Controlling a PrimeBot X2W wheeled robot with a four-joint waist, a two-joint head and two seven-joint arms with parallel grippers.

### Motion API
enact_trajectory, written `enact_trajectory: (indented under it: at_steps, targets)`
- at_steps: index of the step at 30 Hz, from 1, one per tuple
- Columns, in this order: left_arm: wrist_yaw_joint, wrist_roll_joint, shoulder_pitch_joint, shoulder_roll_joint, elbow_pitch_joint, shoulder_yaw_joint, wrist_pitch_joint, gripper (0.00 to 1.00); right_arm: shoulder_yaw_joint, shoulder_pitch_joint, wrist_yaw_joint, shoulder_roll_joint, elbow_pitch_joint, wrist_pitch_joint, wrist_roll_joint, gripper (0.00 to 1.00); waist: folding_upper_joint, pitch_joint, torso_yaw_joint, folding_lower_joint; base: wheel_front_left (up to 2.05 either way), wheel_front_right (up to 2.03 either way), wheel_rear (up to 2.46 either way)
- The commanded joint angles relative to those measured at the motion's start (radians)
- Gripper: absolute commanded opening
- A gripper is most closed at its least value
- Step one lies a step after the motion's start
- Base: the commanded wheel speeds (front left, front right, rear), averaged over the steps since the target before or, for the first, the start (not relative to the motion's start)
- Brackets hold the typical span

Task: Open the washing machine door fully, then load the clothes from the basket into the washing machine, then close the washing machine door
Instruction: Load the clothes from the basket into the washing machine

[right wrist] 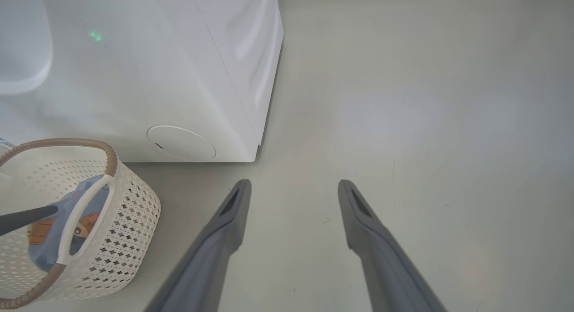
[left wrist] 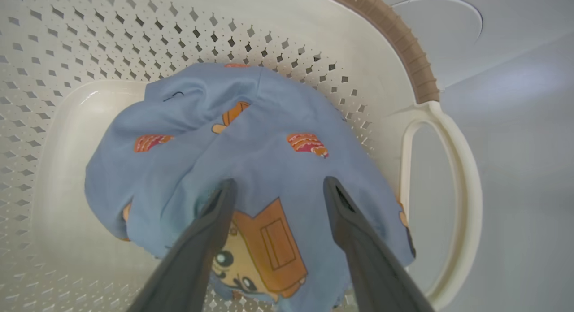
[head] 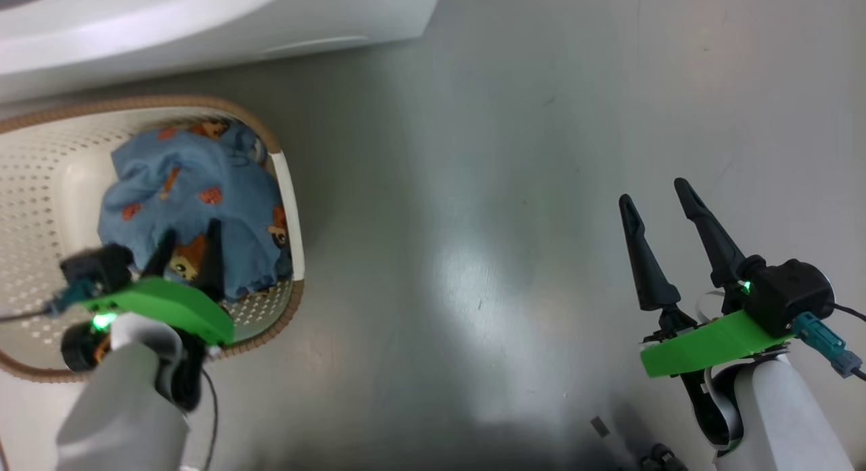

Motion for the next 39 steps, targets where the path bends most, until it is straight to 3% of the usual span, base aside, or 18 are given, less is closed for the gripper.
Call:
enact_trajectory:
  at_steps: [1,10,18,20,21,26,39]
  targets:
    - [-0.003,-0.032,-0.015,0.050,0.022,0.008,0.013,1.00,0.022,0.014,0.006,-0.002,-0.020,-0.012,0.010,1.00,-0.0001,0.038,-0.011,-0.0001,0.00,0.00,0.00]
    - [-0.003,-0.085,-0.129,0.083,0.127,-0.060,0.084,1.00,0.009,0.013,0.006,-0.001,-0.034,-0.012,0.016,1.00,-0.0001,0.083,-0.016,-0.0001,0.00,0.00,0.00]
    - [-0.003,-0.106,-0.201,0.075,0.202,-0.081,0.106,1.00,0.014,0.009,0.006,0.002,-0.039,-0.012,0.020,1.00,-0.0001,0.103,-0.014,-0.0001,0.00,0.00,0.00]
    - [-0.003,-0.106,-0.213,0.073,0.209,-0.097,0.109,0.24,0.014,0.007,0.006,0.002,-0.039,-0.012,0.021,1.00,-0.0001,0.105,-0.015,-0.0001,0.00,0.00,0.00]
    - [-0.003,-0.109,-0.216,0.072,0.212,-0.103,0.107,0.00,0.013,0.006,0.006,0.002,-0.039,-0.012,0.021,1.00,-0.0001,0.104,-0.014,-0.0001,0.00,0.00,0.00]
    - [-0.003,-0.125,-0.204,0.063,0.221,-0.136,0.101,0.00,0.012,-0.002,0.006,0.002,-0.031,-0.012,0.024,1.00,-0.0001,0.079,-0.012,-0.0001,0.00,0.00,0.00]
    - [-0.003,-0.173,-0.078,0.080,0.166,-0.179,-0.035,0.00,0.029,-0.014,0.006,-0.006,-0.010,-0.012,0.032,1.00,-0.0001,-0.073,0.005,-0.0001,0.00,0.00,0.00]
